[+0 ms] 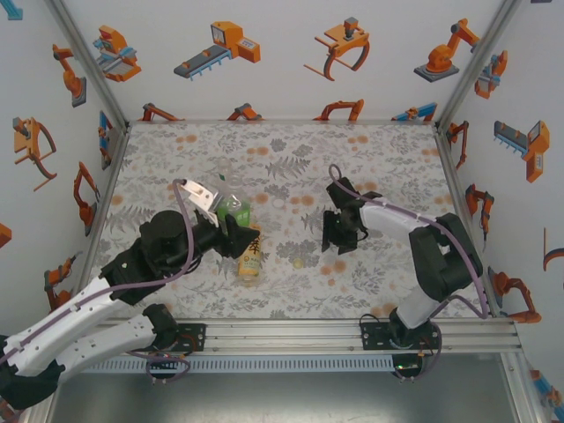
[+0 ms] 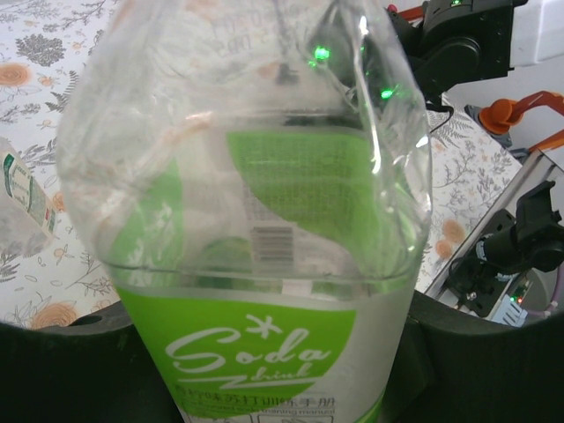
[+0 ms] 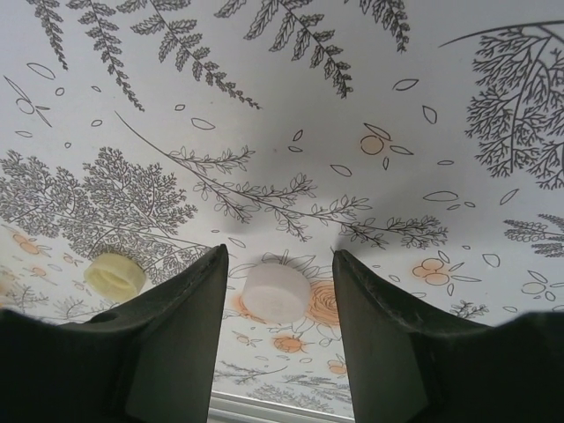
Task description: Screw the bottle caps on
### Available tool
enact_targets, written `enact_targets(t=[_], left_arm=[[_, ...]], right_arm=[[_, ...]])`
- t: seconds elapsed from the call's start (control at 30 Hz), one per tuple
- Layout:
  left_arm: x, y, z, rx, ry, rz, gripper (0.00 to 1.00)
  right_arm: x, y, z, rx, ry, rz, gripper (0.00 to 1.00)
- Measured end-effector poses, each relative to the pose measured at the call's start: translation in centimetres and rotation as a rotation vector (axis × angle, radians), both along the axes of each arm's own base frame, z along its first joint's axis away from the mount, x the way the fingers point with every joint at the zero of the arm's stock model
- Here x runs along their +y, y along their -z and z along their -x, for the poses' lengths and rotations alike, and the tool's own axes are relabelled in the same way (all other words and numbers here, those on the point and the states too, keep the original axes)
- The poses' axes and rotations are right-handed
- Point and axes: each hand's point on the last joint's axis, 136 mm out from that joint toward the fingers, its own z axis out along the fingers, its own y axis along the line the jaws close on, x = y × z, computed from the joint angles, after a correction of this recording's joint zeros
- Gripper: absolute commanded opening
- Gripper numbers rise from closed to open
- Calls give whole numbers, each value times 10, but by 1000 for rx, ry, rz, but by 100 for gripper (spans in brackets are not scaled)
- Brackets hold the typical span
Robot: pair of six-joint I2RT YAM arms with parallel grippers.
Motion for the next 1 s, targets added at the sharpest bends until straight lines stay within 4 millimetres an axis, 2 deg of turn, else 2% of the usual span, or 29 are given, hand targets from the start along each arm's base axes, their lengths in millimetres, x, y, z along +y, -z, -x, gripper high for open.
enact_targets(t=[0.57,0.73,1.0], left_arm=[[3,-1,-3,12,-28,25,0],[2,0,-4,18,-33,24,0],[1,3,-6,29,-38,22,0]], right_arm=[[19,-1,17,-37,-109,113,47],[16,5,24,-27,-104,136,46],[11,5,33,-33,-95,148,45]])
